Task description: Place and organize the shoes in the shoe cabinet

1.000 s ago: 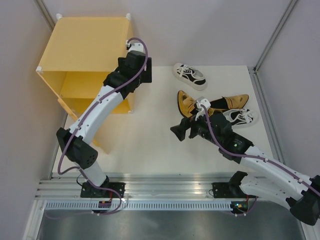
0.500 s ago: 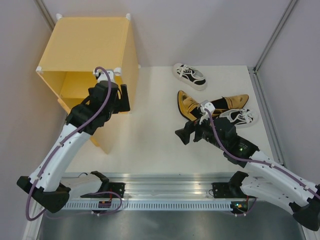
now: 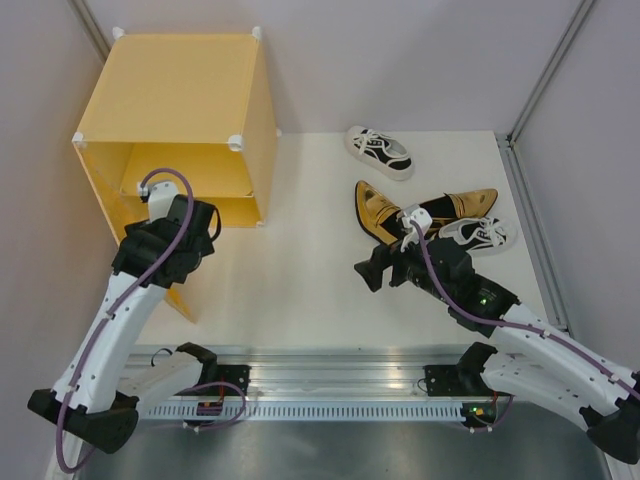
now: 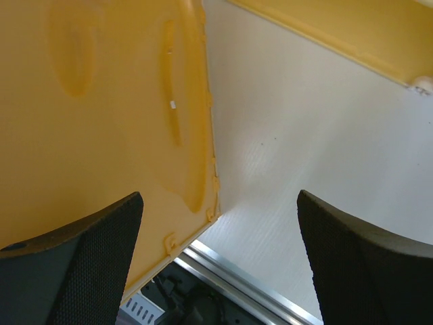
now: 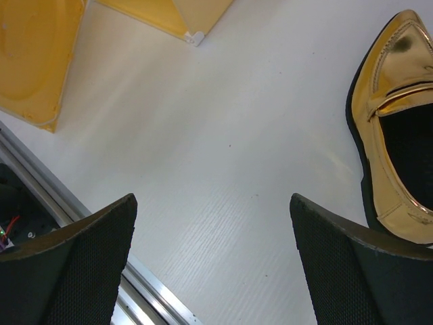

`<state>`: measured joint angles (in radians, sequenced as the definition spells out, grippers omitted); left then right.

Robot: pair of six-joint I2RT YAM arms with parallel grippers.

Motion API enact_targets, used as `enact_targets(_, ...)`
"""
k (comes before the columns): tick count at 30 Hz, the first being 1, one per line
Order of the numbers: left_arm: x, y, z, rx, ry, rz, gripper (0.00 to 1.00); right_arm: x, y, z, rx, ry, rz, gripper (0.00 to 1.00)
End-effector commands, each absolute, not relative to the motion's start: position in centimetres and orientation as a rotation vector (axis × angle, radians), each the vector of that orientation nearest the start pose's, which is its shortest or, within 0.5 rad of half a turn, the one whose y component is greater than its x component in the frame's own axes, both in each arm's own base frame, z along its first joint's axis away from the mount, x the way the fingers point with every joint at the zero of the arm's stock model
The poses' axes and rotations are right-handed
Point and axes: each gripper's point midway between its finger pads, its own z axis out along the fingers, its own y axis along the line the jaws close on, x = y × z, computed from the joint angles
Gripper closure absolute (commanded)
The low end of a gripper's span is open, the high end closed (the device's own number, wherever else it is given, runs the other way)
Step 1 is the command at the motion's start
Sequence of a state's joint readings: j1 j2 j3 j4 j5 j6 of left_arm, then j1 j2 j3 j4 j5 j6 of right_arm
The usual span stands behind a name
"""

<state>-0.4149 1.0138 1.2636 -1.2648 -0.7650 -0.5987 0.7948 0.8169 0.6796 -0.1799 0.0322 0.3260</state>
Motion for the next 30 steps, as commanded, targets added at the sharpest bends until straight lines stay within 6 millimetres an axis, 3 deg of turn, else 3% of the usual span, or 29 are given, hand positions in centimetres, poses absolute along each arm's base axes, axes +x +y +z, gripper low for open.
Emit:
enact_targets(1, 19.6, 4.8, 26.4, -0.582, 2.157, 0.579, 0.02, 22.2, 22.0, 21.4, -0.376, 1.910, 0.667, 0.02)
enact_targets(10, 19.4, 8.1, 28.7, -0.661, 2.081, 0.709, 0.00, 23.9, 18.6, 20.7, -0.190, 1.942, 0.474, 0.02)
enact_targets(15, 19.1, 9.6, 30.5, -0.716, 2.014, 0.716, 0.00, 25.2, 15.1, 20.0, -0.040, 1.958, 0.264, 0.02)
enact_targets(17, 19.6, 9.2, 30.8, -0.718, 2.012, 0.678, 0.00, 25.5, 13.9, 19.7, 0.011, 1.972, 0.189, 0.02)
enact_targets(20, 21.0, 7.1, 31.4, -0.665, 2.043, 0.500, 0.00, 26.4, 12.8, 19.0, 0.062, 2.005, 0.107, 0.02)
enact_targets(23, 23.0, 2.7, 33.2, -0.529, 2.056, 0.169, 0.00, 27.6, 12.0, 18.0, 0.108, 2.062, 0.083, 0.02)
enact_targets(28, 23.3, -2.2, 36.4, -0.344, 2.012, -0.156, 0.00, 30.5, 11.1, 16.0, 0.161, 2.159, 0.088, 0.02)
enact_targets(30, 23.1, -3.7, 37.1, -0.279, 2.009, -0.248, 0.00, 32.0, 9.9, 16.4, 0.210, 2.155, 0.059, 0.04)
